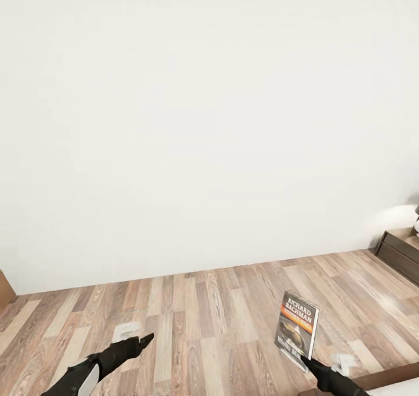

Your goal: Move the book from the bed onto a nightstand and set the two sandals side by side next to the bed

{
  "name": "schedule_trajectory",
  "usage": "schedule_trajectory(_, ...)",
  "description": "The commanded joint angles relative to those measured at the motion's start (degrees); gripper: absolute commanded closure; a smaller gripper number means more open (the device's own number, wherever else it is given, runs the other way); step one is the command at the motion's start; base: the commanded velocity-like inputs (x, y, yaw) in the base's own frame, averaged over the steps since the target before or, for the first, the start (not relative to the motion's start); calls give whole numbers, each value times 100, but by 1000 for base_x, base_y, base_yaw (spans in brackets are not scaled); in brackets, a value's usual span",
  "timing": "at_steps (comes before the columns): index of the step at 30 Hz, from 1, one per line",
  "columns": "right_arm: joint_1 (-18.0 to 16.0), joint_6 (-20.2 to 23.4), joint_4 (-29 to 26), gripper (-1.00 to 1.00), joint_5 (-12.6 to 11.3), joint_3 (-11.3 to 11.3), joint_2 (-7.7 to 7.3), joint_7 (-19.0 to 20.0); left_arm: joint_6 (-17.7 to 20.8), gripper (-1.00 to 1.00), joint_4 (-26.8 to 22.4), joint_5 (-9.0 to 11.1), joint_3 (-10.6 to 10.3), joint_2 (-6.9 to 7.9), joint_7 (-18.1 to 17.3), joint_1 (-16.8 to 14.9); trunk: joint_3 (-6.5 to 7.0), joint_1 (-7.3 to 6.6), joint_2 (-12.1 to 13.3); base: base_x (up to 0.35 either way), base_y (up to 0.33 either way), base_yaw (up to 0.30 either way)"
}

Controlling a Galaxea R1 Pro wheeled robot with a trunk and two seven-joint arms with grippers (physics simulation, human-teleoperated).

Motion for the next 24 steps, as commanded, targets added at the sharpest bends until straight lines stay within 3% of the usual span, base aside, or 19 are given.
schedule_trajectory(1, -5, -32, 74, 100, -67, -38, 2, 18, -11, -100, 96, 1, 37, -3, 7, -7, -8, 1, -8, 0, 0, 282)
schedule_trajectory(9, -4, -38, 193, 100, -61, -22, 229, 18, -478, -100, 643, 1, 43, 3, 79, -7, -8, 1, -8, 0, 0, 287)
schedule_trajectory(17, -4, -38, 191, 100, -61, -18, 249, 26, -553, -100, 828, 1, 37, 0, 82, -7, -8, 1, -8, 0, 0, 283)
schedule_trajectory(24, -7, -38, 198, 100, -69, -20, 250, 19, -556, -100, 842, 1, 35, -10, 82, -7, -8, 1, -8, 0, 0, 71)
